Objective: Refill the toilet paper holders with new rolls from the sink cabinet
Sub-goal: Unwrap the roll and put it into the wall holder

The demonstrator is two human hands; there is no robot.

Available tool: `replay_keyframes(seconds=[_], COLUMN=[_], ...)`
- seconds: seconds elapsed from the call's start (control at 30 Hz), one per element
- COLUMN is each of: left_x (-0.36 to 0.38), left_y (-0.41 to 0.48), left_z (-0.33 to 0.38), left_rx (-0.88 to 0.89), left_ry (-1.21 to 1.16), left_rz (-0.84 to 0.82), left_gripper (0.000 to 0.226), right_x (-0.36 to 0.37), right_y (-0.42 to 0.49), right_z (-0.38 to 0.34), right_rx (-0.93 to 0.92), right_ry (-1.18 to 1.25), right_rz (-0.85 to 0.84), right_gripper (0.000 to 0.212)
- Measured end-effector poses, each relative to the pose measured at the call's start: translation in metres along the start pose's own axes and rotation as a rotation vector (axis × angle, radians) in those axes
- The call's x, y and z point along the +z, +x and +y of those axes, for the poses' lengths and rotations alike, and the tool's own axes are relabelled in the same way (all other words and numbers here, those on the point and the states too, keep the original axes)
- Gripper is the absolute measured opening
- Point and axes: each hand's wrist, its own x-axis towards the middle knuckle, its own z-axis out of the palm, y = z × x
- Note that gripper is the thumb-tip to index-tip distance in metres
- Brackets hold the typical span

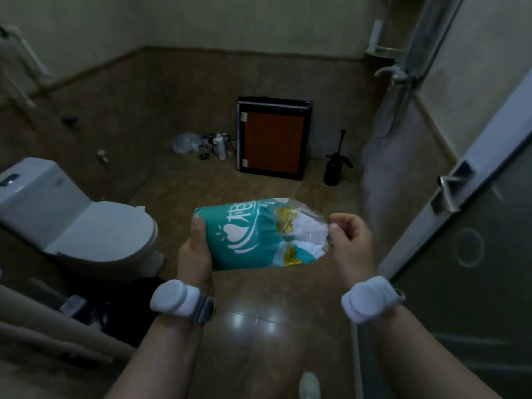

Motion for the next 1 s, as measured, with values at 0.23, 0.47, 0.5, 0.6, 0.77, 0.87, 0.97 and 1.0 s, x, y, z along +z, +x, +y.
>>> replay_keyframes(seconds=[0.23,0.47,0.5,0.6,0.77,0.87,0.97,1.0], left_x=[0.052,0.054,0.051,0.035,0.012,-0.005,-0.018,-0.023], left_y=[0.055,0.105,0.108,0.144,0.206,0.252,0.288,0.3], left_z=[0.008,0.013,0.014,0.017,0.024,0.033,0.043,0.049], left_rx=[0.119,0.183,0.184,0.189,0.167,0.16,0.176,0.189], left_ry=[-0.038,-0.001,0.014,0.026,0.014,0.014,0.028,0.04], left_rz=[0.136,0.288,0.279,0.322,0.372,0.364,0.371,0.396], left_gripper=[0.047,0.036,0.036,0.044,0.058,0.067,0.062,0.062], right_x=[0.034,0.071,0.072,0.102,0.159,0.206,0.246,0.26], right_y=[0.071,0.131,0.132,0.152,0.177,0.198,0.215,0.223], right_z=[-0.014,-0.019,-0.018,-0.015,-0.019,-0.028,-0.037,-0.039], right_rx=[-0.464,-0.187,-0.214,-0.297,-0.095,0.087,0.161,0.167], right_ry=[-0.73,-0.502,-0.475,-0.368,-0.063,0.119,0.235,0.277], right_rz=[-0.303,-0.686,-0.694,-0.741,-0.852,-0.807,-0.819,-0.809], right_gripper=[0.025,0.042,0.032,0.017,0.011,0.012,0.015,0.016])
